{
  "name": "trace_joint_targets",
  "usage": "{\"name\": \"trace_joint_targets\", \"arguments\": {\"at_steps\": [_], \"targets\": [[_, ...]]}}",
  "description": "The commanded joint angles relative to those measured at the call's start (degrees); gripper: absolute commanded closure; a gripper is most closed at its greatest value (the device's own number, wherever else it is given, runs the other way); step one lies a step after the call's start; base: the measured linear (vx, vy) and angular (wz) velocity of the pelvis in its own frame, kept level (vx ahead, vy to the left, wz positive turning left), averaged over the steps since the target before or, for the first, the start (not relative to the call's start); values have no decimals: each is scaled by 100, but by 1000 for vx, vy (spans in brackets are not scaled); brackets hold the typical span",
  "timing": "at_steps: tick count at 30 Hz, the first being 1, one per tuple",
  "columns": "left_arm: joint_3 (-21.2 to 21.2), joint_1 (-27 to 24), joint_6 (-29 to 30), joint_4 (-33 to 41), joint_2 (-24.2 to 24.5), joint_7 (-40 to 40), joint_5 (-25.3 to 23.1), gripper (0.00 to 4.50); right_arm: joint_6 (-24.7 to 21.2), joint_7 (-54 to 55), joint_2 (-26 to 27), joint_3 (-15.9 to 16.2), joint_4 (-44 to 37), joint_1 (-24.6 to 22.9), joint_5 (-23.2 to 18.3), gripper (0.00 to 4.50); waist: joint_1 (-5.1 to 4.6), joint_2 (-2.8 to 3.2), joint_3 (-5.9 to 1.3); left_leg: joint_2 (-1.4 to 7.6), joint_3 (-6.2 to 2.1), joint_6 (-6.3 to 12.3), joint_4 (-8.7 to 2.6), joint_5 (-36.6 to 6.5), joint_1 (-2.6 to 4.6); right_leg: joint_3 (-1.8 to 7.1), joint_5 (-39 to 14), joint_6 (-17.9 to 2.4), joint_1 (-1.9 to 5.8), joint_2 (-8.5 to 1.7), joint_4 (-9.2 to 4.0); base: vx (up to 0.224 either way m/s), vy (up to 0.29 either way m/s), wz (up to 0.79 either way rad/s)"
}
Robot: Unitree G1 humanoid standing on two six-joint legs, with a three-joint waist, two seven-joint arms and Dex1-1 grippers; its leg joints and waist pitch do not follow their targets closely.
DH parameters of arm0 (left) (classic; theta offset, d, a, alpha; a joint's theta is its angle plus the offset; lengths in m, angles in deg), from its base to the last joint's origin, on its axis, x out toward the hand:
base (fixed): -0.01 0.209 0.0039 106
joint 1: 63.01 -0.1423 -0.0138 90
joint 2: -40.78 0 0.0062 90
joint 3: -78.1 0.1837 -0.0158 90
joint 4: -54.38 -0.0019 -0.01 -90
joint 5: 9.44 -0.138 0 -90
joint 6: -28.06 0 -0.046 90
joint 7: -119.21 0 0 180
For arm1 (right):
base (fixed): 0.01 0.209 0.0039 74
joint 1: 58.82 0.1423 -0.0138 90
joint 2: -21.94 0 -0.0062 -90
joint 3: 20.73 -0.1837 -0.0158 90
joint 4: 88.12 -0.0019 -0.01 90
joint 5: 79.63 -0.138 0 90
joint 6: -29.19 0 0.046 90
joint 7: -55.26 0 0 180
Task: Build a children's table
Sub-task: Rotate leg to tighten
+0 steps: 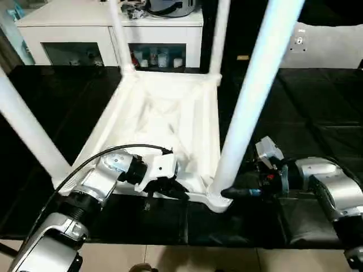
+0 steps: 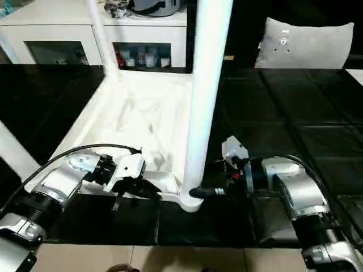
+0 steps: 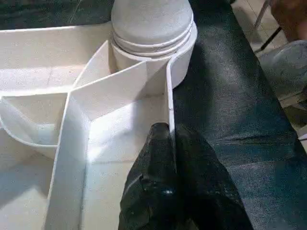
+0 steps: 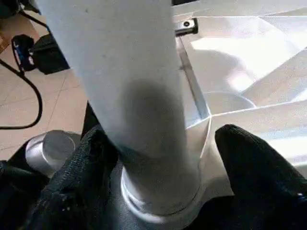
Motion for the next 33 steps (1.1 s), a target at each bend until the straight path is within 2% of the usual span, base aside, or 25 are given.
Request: {"name": "trace_joint_targets", "arguments": {"at_steps": [1, 2, 10, 13, 14, 15, 18, 19, 20, 21, 22, 23, 24, 25, 26, 27, 28, 29, 30, 32, 33], "targets": [[48, 182, -195, 142, -34, 204, 13, 450, 100, 126, 48, -22, 79, 135, 51, 134, -36, -120, -417, 114, 2, 403, -405, -1063, 24, 247, -2705, -585, 341, -318, -458, 0, 0, 0], [48, 190, -204, 126, -34, 217, 21, 450, 138, 99, 88, 8, 125, 162, 33, 158, -35, -121, -417, 115, 1, 400, -405, -1067, 33, 243, -2740, -565, 336, -315, -464, 0, 0, 0], [35, 196, -191, 94, 0, 229, 54, 450, -44, 9, 167, 166, -20, 97, -71, 218, -37, -111, -421, 134, -4, 422, -413, -1021, 22, 251, -2575, -631, 339, -308, -434, 0, 0, 0], [-58, 149, 2, 138, -8, 140, 163, 450, -466, 122, 189, 97, -383, -53, -247, 240, -32, -98, -414, 133, -3, 397, -420, -1039, 32, 258, -2575, -626, 342, -303, -440, 0, 0, 0], [-58, 148, 3, 139, -8, 140, 164, 450, -467, 123, 189, 97, -385, -54, -248, 243, -26, -104, -424, 135, -7, 390, -420, -1014, 34, 262, -2539, -636, 347, -310, -428, 0, 0, 0], [-107, 107, 188, 220, -44, -6, 185, 450, -744, 245, 204, 30, -586, -134, -402, 245, -26, -100, -423, 135, -7, 380, -420, -1022, 28, 258, -2540, -643, 342, -313, -429, 0, 0, 0], [-201, 29, 594, 389, -131, -304, 221, 450, -1086, 506, 256, -67, -839, -230, -559, 249, -9, -98, -416, 141, -6, 347, -427, -1034, 47, 268, -2571, -646, 341, -320, -432, 0, 0, 0], [-304, -42, 891, 544, -245, -569, 296, 450, -1284, 781, 320, -110, -1026, -298, -568, 249, -22, -104, -401, 132, -5, 322, -430, -1085, 45, 258, -2703, -613, 337, -315, -449, 0, 0, 0], [-353, -85, 1073, 642, -302, -729, 325, 450, -1386, 1063, 403, -135, -1103, -323, -477, 249, -42, -68, -382, 118, -7, 259, -428, -1148, 56, 251, -2883, -553, 327, -316, -470, 0, 0, 0], [-389, -113, 1263, 735, -375, -942, 301, 450, -1413, 1457, 548, -153, -1073, -298, -283, 249, -57, -81, -374, 101, -9, 251, -429, -1206, 47, 231, -3015, -489, 333, -313, -505, 0, 0, 0], [-404, -124, 1340, 773, -405, -1028, 292, 450, -1424, 1617, 608, -161, -1061, -287, -205, 249, -85, -78, -366, 94, -9, 200, -428, -1260, 51, 225, -3132, -433, 323, -307, -514, 0, 0, 0], [-453, -161, 1630, 910, -511, -1345, 230, 450, -1463, 2232, 841, -189, -1004, -239, 105, 249, -140, -89, -335, 43, -6, 123, -406, -1439, 81, 169, -3518, -269, 284, -289, -594, 0, 0, 0], [-460, -171, 1820, 1009, -596, -1512, 168, 450, -1523, 2507, 1021, -294, -963, -219, 75, 249, -242, -68, -324, -10, -30, 53, -385, -1552, 68, 92, -3813, -82, 314, -285, -642, 0, 0, 0], [-466, -176, 1919, 1062, -646, -1597, 136, 450, -1564, 2619, 1103, -347, -960, -214, 30, 250, -296, -91, -322, -25, -42, 45, -378, -1599, 28, 52, -3929, 49, 342, -277, -675, 0, 0, 0], [-541, -123, 2190, 1116, -940, -2086, 40, 450, -1624, 3170, 1386, -385, -854, -143, 182, 251, -383, -77, -345, -43, -50, 68, -351, -1649, 66, 8, -3989, 179, 323, -274, -741, 0, 0, 0], [-565, -97, 2260, 1114, -1038, -2249, 5, 450, -1618, 3352, 1468, -367, -810, -115, 276, 251, -485, -56, -336, -32, -62, 118, -356, -1682, 54, -36, -3883, 182, 331, -253, -773, 0, 0, 0], [-598, -57, 2378, 1112, -1159, -2483, -43, 450, -1662, 3653, 1594, -392, -743, -72, 359, 251, -536, -37, -350, -13, -79, 136, -361, -1716, 43, -71, -3784, 161, 363, -259, -771, 0, 0, 0], [-637, -20, 2502, 1107, -1270, -2678, -61, 450, -1736, 3985, 1733, -466, -659, -17, 411, 251, -666, 22, -356, 42, -133, 178, -389, -1947, 55, -149, -3569, 129, 411, -275, -811, 0, 0, 0], [-668, 9, 2644, 1130, -1368, -2844, -69, 450, -1845, 4289, 1864, -549, -607, 39, 419, 251, -666, 22, -356, 42, -133, 178, -389, -1947, 55, -149, -3569, 129, 411, -275, -811, 0, 0, 0], [-701, 46, 2741, 1126, -1474, -3040, -94, 450, -1896, 4544, 1985, -620, -549, 93, 436, 251, -805, 20, -368, 64, -184, 231, -420, -2083, 33, -168, -3229, 2, 452, -295, -801, 0, 0, 0], [-689, 81, 2767, 1123, -1544, -3181, -133, 450, -1735, 4720, 2073, -637, -484, 138, 537, 251, -827, 23, -368, 64, -185, 264, -419, -2108, 55, -164, -3156, -64, 437, -321, -807, 0, 0, 0]]}}
